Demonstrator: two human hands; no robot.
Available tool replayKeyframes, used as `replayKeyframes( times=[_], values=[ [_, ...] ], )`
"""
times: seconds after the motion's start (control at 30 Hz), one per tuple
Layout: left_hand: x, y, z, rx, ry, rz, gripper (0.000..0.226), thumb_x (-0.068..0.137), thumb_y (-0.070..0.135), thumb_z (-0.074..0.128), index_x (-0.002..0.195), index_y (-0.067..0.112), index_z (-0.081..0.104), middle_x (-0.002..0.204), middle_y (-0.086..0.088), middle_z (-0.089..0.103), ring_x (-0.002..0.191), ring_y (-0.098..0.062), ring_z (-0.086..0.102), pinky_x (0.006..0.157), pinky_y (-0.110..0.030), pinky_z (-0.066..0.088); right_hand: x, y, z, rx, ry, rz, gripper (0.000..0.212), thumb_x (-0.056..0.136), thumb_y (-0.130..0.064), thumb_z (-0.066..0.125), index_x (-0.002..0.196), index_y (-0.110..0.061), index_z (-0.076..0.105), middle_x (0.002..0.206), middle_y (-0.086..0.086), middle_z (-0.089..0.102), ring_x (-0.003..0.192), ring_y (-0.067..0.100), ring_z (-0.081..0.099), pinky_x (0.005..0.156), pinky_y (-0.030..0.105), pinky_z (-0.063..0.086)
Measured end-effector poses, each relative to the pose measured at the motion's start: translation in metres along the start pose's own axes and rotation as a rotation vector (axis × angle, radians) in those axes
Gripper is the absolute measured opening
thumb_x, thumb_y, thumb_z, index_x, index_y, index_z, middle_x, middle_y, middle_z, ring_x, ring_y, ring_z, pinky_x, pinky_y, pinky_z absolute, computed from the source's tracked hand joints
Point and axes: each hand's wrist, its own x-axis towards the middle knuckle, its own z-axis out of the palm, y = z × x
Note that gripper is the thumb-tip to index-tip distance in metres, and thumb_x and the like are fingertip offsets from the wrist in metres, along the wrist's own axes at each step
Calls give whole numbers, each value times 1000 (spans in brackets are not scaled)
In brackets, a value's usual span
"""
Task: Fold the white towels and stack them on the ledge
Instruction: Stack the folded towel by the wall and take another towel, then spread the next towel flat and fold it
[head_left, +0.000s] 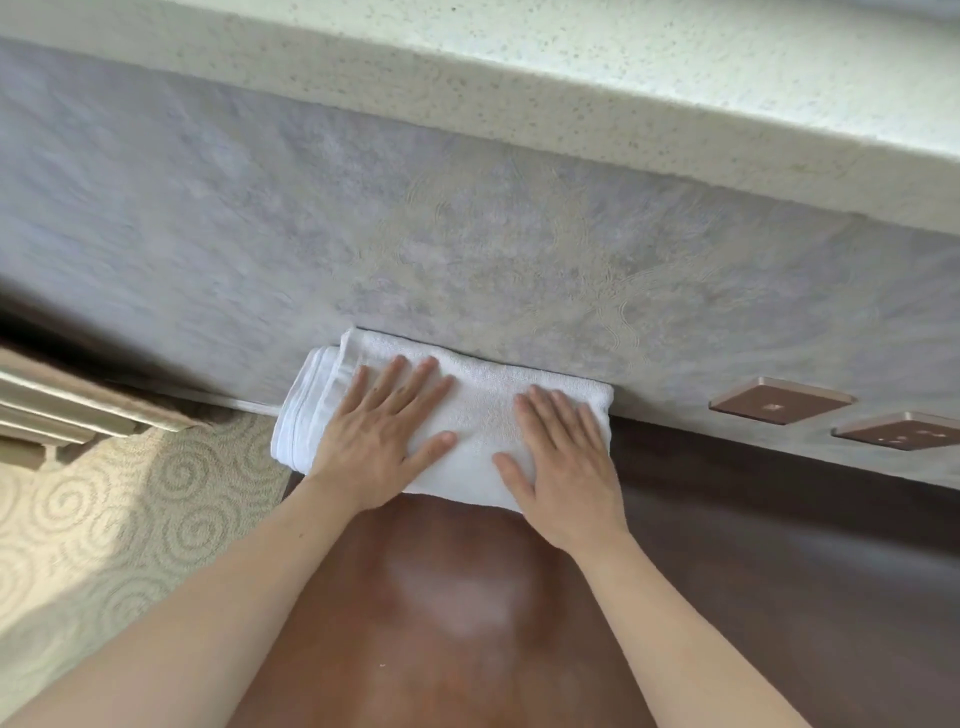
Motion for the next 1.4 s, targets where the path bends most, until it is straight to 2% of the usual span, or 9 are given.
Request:
replayKeyframes(
  times=[0.2,0.33,0.47,0.67,0.83,0.93,1.03,1.2,1.4],
  values=[
    [-3,23,-1,-111,37,-138,70,95,68,-5,158,39,2,165,14,-8,151,-13,-21,121,-41,-17,0,-16,-8,-13,27,256,77,100,-54,16,155,-2,30,162,14,27,154,25,13,125,48,5],
    [11,46,1,-102,32,-5,64,99,57,-1,158,38,16,166,11,1,154,-14,-4,125,-39,-4,20,-36,-5,102,13,86,66,102,-48,14,158,-16,27,165,5,22,154,20,15,125,42,4],
    [-4,-8,6,-53,73,-84,61,100,59,3,158,40,12,166,16,4,153,-10,-1,125,-39,1,9,-5,0,21,19,120,72,101,-55,17,157,-12,28,165,1,22,153,14,13,125,40,9],
    [-5,-18,10,-57,21,-165,61,97,60,-8,156,46,-3,165,19,-10,151,-8,-16,124,-40,-8,-1,0,0,29,-77,269,74,99,-56,4,160,-15,4,168,-4,-3,152,11,-15,125,39,-7],
    [-5,-5,-13,11,-85,-232,61,99,53,3,159,39,3,167,12,-5,154,-18,-7,124,-47,0,-3,4,-31,422,-108,241,63,104,-52,28,159,-21,18,168,-4,3,153,8,-8,125,45,-1],
    [-28,10,-28,0,22,-165,54,105,43,22,156,28,28,167,-1,13,154,-24,8,124,-44,8,-44,2,-50,560,109,278,58,104,-49,34,154,-20,31,166,-5,16,152,6,5,123,28,5],
    [-67,29,-29,-169,7,-55,54,104,41,29,154,23,35,166,-3,17,153,-22,14,124,-42,16,-106,-1,-54,619,135,422,53,104,-49,34,151,-25,36,164,-12,19,150,0,11,114,12,8],
    [-115,93,-25,-251,-130,35,55,105,42,33,156,20,30,166,-1,14,152,-18,18,121,-33,21,-202,11,-49,674,51,682,51,105,-48,33,151,-27,35,166,-10,12,150,6,18,113,22,21],
    [-147,223,-42,-280,-141,221,58,106,48,28,158,24,25,167,5,12,152,-14,19,120,-26,16,-306,53,-98,641,129,770,53,104,-51,32,153,-28,31,166,-9,8,147,12,28,112,30,27]
  ],
)
